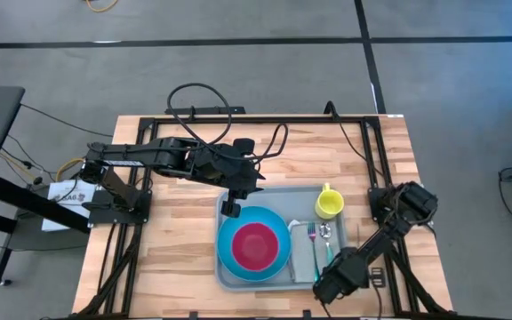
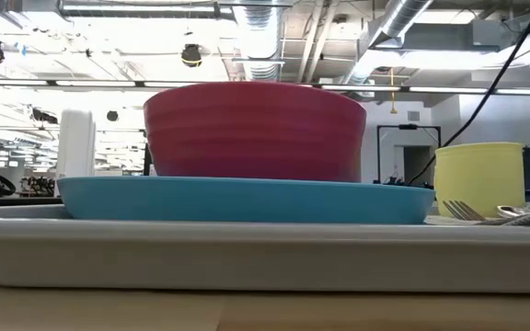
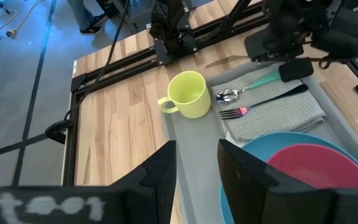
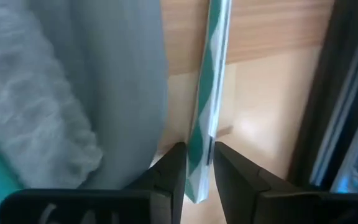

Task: Set up tray
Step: Put the blue knife to the left of the purple fork on the gray table napkin

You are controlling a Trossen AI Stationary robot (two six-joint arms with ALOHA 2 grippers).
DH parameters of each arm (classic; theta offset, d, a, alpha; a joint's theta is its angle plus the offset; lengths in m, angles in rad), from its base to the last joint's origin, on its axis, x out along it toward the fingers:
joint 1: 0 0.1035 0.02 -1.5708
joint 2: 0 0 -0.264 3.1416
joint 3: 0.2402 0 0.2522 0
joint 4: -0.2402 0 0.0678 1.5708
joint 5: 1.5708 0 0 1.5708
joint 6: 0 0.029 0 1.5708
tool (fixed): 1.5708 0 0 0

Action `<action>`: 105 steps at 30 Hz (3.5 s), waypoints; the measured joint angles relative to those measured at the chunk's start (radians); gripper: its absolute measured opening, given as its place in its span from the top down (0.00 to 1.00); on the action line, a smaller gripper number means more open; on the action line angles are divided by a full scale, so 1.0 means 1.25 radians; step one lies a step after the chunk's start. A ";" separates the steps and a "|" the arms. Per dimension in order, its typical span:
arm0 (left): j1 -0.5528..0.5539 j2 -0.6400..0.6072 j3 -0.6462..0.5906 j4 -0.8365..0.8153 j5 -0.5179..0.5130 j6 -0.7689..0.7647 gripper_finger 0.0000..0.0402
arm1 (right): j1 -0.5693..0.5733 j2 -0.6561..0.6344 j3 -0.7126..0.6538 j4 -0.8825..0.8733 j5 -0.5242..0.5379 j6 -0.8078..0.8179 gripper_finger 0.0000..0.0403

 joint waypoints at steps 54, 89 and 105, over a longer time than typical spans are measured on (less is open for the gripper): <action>0.000 0.000 0.000 0.000 0.000 0.003 0.73 | 0.118 -0.003 0.003 -0.089 0.243 0.065 0.81; 0.000 0.000 0.000 0.000 0.000 0.001 0.73 | 0.126 -0.002 0.021 -0.085 0.229 0.017 0.95; 0.000 0.000 0.000 0.000 0.000 0.000 0.73 | 0.132 0.001 0.269 -0.216 0.374 -0.005 0.99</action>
